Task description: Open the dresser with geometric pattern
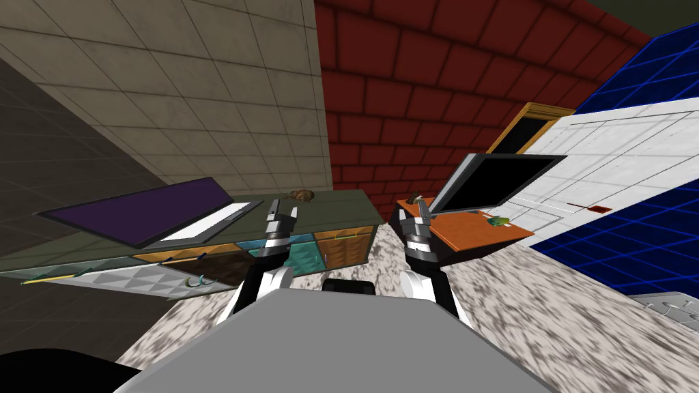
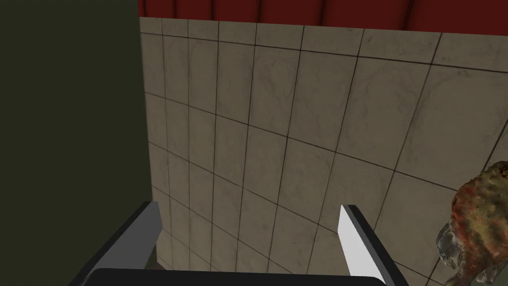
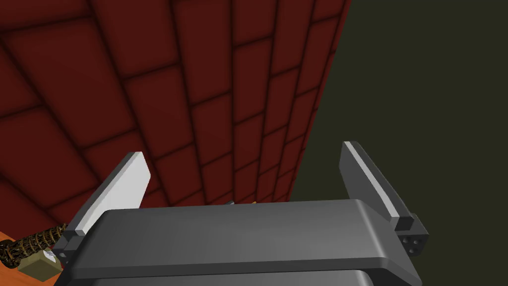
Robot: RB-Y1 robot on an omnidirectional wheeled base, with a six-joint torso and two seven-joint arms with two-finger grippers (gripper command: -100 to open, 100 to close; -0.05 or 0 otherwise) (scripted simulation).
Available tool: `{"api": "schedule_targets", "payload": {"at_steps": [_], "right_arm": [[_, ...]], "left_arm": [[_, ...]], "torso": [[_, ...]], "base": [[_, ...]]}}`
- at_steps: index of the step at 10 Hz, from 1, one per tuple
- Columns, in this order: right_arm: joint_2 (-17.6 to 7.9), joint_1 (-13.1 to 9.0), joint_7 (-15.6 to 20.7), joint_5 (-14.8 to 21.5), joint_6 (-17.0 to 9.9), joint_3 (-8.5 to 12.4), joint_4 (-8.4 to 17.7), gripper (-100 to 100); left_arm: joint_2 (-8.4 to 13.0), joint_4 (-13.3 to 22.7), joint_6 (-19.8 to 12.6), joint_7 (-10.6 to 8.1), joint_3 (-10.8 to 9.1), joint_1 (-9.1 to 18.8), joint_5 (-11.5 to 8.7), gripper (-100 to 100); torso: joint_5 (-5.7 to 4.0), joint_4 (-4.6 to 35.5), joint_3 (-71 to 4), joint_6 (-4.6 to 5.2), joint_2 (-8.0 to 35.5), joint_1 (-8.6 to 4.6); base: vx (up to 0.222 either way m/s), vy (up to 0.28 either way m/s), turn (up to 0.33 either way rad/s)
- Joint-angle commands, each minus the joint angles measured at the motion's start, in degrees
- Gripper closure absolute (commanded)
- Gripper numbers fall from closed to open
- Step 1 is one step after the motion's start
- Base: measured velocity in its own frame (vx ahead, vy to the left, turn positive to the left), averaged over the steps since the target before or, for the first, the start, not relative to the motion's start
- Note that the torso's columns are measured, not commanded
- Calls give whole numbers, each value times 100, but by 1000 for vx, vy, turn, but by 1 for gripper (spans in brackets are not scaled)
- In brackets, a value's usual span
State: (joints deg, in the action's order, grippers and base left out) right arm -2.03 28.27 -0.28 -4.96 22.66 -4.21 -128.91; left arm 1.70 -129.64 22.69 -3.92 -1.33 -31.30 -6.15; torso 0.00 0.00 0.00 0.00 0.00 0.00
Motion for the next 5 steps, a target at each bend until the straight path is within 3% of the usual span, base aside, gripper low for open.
{"api": "schedule_targets", "payload": {"at_steps": [1, 5], "right_arm": [[0, 0, 0, 0, 0, 0, 0, 0], [0, 0, 0, 0, 0, 0, -1, 0]], "left_arm": [[0, 0, 0, 0, 0, 0, 0, 0], [0, -1, 0, 0, 0, 0, 0, 0]], "torso": [[0, 235, -467, 0, 232, 0], [0, 1846, -3692, 0, 1845, 0]], "base": [[0, 0, 0], [0, 0, 0]]}}
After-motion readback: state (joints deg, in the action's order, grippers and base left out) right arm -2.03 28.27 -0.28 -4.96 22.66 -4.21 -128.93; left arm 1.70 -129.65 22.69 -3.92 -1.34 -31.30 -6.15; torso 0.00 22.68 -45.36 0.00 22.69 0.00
